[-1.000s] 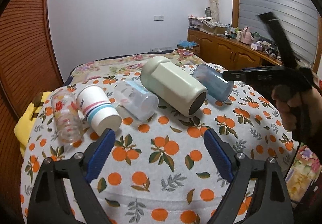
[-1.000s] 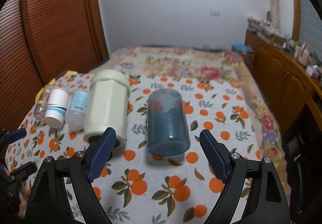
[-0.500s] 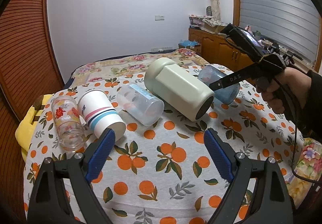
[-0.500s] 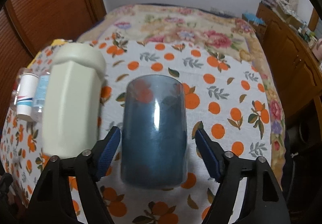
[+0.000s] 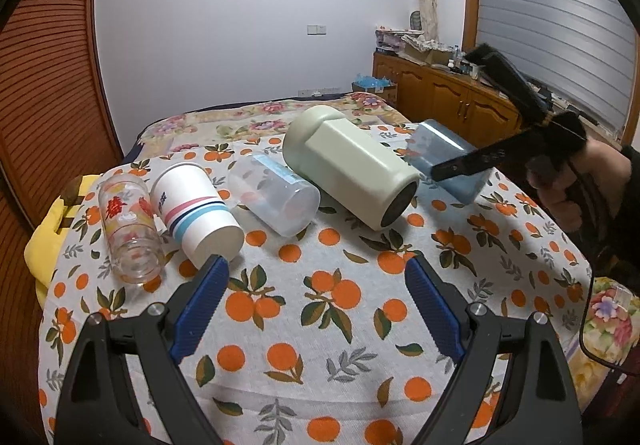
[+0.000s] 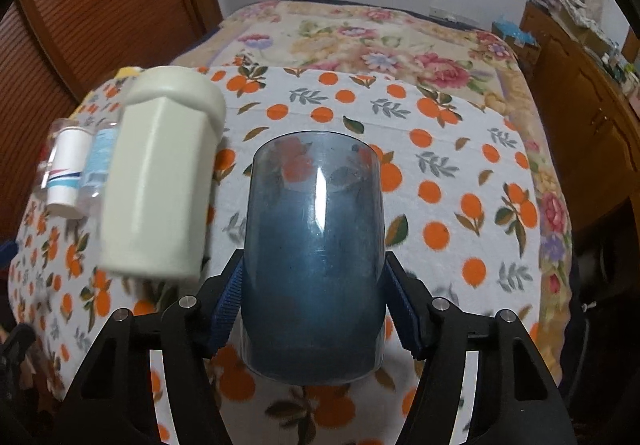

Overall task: Flip cup upright
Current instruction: 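Close the right gripper around the blue cup's body and lift, then rotate the right gripper to turn the blue cup open end up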

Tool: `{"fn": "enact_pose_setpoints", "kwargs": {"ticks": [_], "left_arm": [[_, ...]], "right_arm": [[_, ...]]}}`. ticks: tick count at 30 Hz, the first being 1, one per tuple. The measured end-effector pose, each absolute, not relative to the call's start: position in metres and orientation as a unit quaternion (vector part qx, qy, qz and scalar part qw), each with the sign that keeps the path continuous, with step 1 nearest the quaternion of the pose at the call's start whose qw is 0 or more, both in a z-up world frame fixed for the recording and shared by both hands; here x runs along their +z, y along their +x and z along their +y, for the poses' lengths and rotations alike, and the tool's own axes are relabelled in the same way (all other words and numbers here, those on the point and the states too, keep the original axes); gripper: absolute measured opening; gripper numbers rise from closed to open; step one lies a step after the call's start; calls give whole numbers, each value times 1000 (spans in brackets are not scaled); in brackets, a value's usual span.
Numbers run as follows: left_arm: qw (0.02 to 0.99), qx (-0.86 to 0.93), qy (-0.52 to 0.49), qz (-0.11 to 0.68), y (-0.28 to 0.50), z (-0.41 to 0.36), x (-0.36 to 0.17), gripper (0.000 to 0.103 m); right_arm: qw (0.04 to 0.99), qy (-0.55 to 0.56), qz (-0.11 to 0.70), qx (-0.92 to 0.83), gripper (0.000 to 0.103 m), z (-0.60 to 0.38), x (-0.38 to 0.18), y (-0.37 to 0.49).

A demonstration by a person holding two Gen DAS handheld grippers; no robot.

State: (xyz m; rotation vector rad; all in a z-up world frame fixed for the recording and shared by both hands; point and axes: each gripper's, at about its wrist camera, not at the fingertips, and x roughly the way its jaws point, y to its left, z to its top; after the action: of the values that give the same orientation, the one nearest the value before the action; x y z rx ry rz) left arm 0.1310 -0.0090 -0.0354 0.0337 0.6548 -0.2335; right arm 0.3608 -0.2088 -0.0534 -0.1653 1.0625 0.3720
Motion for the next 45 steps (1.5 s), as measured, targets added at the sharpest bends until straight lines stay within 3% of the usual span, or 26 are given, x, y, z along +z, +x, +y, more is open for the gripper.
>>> {"fn": "enact_pose_setpoints", "kwargs": {"ticks": [18,32,45], "left_arm": [[936,-117,-12,331,111,6,-32,90],[935,-99,-28,340,106,31,-37,90],[932,-104,-32,345,108,25,-37,90]], "right_arm": [[821,-88,493,276,67,-165,-57,245],[802,-107,499,310,67,-107,-74,230],[802,-79,504,311,69,-115,-73,232]]}}
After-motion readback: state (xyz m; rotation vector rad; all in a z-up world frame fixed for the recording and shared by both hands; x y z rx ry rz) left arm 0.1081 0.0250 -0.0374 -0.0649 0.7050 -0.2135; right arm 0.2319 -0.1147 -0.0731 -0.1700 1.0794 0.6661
